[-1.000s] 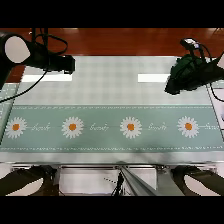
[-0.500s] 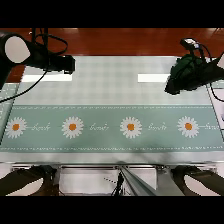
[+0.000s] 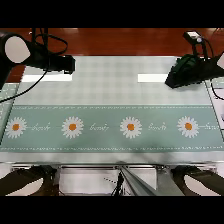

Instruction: Fold the shirts.

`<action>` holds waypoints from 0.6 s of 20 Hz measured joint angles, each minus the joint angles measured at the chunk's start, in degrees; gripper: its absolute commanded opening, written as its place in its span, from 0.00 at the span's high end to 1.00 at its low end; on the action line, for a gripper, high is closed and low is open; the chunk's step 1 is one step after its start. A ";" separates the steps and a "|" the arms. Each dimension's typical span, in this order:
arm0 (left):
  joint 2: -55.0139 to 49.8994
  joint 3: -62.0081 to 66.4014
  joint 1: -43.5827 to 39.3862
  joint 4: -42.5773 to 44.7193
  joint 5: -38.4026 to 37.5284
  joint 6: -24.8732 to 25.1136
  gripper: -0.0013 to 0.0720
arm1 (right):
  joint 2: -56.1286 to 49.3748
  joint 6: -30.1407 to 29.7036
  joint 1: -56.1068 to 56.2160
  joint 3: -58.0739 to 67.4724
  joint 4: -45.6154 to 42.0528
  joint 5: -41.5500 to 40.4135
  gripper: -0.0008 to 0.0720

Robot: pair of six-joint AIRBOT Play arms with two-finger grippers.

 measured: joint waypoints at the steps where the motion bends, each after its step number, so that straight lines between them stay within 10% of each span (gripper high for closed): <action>1: -0.04 0.00 0.00 0.00 0.20 0.00 0.22 | -0.22 0.50 0.00 -0.02 -2.75 -3.06 0.24; 7: -0.26 0.00 0.00 0.00 0.85 0.00 0.22 | -4.57 13.90 -3.26 0.00 -26.08 -28.15 0.24; 12: -0.35 0.00 0.00 0.00 0.90 0.00 0.22 | -12.28 33.66 -13.20 -0.02 -27.15 -33.51 0.24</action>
